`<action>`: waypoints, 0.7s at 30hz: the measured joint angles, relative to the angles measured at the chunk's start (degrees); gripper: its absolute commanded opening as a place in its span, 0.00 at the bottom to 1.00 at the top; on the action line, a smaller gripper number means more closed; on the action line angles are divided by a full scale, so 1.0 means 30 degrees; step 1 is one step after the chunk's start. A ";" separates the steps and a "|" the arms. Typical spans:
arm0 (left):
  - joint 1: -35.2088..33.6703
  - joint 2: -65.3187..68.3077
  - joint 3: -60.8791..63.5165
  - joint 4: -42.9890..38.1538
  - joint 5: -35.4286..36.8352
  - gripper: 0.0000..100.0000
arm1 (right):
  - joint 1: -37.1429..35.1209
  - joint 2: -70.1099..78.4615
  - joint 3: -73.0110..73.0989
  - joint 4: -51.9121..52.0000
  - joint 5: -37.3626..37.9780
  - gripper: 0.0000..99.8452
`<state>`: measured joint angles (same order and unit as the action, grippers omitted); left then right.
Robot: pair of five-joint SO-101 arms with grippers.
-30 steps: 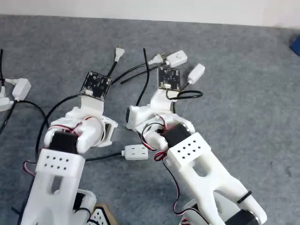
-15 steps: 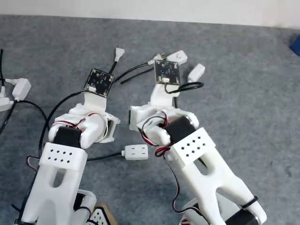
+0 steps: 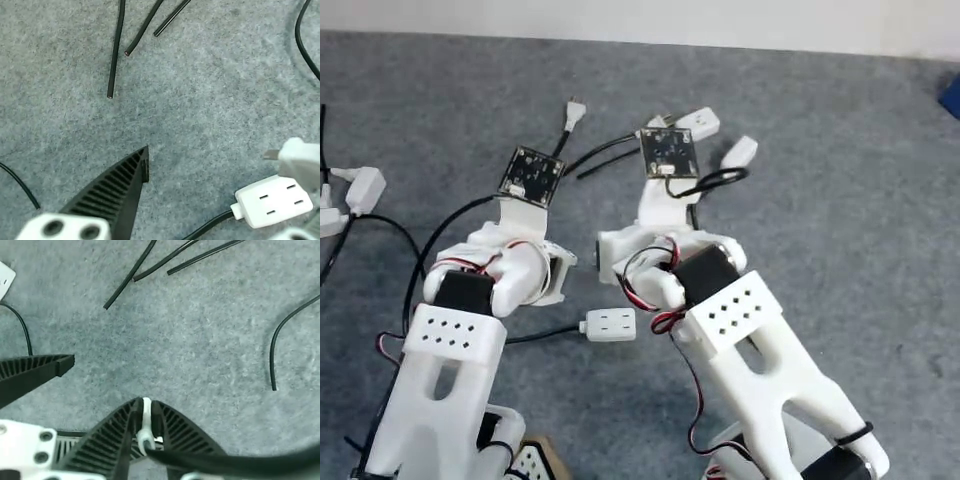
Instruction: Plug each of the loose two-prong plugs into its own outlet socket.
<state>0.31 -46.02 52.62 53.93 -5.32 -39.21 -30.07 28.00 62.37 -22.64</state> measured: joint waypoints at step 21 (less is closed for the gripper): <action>-0.2784 0.0029 0.0000 -0.0029 -0.0029 0.49 | 0.5011 0.0234 0.5187 -0.5011 0.3048 0.06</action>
<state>-8.04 -45.93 52.62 53.85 -5.41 -24.18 -29.36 43.56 47.34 -13.49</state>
